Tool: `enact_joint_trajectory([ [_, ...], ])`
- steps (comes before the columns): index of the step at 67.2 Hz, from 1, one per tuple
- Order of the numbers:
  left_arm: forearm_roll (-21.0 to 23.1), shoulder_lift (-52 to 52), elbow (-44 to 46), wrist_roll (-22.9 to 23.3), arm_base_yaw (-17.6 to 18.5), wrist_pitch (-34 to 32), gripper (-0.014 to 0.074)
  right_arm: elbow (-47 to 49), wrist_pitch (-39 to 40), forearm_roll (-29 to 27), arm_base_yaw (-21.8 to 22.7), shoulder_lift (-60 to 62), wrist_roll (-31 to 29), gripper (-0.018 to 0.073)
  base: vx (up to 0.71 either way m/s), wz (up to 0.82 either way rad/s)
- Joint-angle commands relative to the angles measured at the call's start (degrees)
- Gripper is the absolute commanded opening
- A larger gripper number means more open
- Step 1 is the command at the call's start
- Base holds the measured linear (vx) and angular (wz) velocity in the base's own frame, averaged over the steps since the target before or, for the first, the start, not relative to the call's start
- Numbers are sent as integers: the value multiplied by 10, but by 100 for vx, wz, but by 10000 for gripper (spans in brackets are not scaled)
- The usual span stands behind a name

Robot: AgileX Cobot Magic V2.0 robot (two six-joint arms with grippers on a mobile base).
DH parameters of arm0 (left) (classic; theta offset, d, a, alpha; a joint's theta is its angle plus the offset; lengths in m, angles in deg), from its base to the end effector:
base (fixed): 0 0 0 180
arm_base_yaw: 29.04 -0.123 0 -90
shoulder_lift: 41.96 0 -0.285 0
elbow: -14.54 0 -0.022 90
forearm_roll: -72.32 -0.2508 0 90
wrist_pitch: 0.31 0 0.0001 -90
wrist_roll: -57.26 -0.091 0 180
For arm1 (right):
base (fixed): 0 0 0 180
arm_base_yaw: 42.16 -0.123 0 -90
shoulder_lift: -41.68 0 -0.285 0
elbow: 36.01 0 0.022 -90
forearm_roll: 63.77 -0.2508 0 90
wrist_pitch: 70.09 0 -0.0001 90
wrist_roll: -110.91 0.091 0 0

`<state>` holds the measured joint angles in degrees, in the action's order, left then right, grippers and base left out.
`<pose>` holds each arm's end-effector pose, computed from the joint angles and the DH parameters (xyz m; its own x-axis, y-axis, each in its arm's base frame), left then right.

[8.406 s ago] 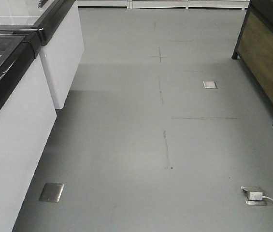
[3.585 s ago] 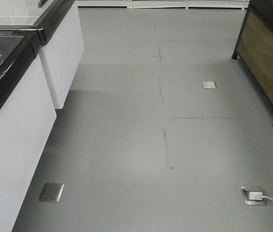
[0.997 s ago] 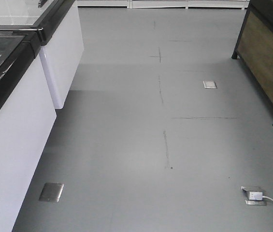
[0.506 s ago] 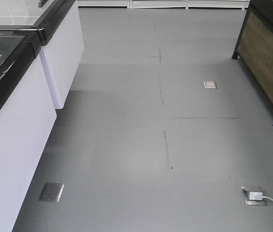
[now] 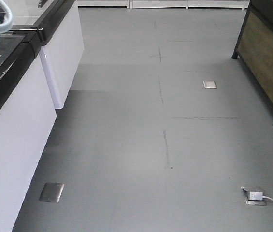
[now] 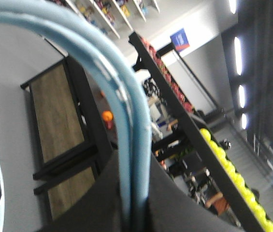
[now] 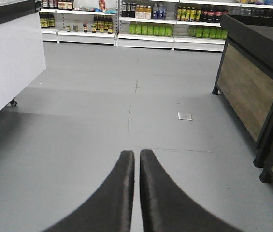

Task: Left arm holds basket, right arm returns cookies
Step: 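Grasp the basket handle with the left gripper and lift it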

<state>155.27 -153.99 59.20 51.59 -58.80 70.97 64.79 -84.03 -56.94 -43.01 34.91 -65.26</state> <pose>0.3557 0.1048 0.5054 -0.5580 -0.6702 -0.4893 0.3273 0.3641 -0.8720 0.0553 -0.0018 0.1806 -0.1709 -0.0514 -0.9839 0.0051 0.9986 -0.0530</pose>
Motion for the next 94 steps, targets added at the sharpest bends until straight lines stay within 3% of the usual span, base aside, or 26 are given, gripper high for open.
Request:
enact_joint_trajectory([
  [1, 10, 47, 16, -4, 53, -20, -4, -6, 41, 3, 2, 4, -3, 4, 0, 0],
  [10, -45, 53, 16, 34, 130, -23, -4, -6, 41, 3, 2, 4, -3, 4, 0, 0],
  [23, -100, 67, 16, 44, 229, -39, -4, -6, 41, 3, 2, 4, -3, 4, 0, 0],
  [37, -218, 74, 10, 102, 318, -59, -4, -6, 41, 3, 2, 4, -3, 4, 0, 0],
  [46, -235, 86, -48, 100, 369, -89, -4, -6, 41, 3, 2, 4, -3, 4, 0, 0],
  [57, -227, 116, -162, 84, 419, -177, -4, -6, 41, 3, 2, 4, -3, 4, 0, 0],
  [63, -201, 134, -231, 57, 436, -213, -4, -6, 41, 3, 2, 4, -3, 4, 0, 0],
  [73, -114, 157, -335, -39, 441, -223, -4, -6, 41, 3, 2, 4, -3, 4, 0, 0],
  [85, 47, 191, -479, -189, 441, -226, -4, -6, 41, 3, 2, 4, -3, 4, 0, 0],
  [94, 139, 207, -571, -278, 441, -197, -4, -6, 41, 3, 2, 4, -3, 4, 0, 0],
])
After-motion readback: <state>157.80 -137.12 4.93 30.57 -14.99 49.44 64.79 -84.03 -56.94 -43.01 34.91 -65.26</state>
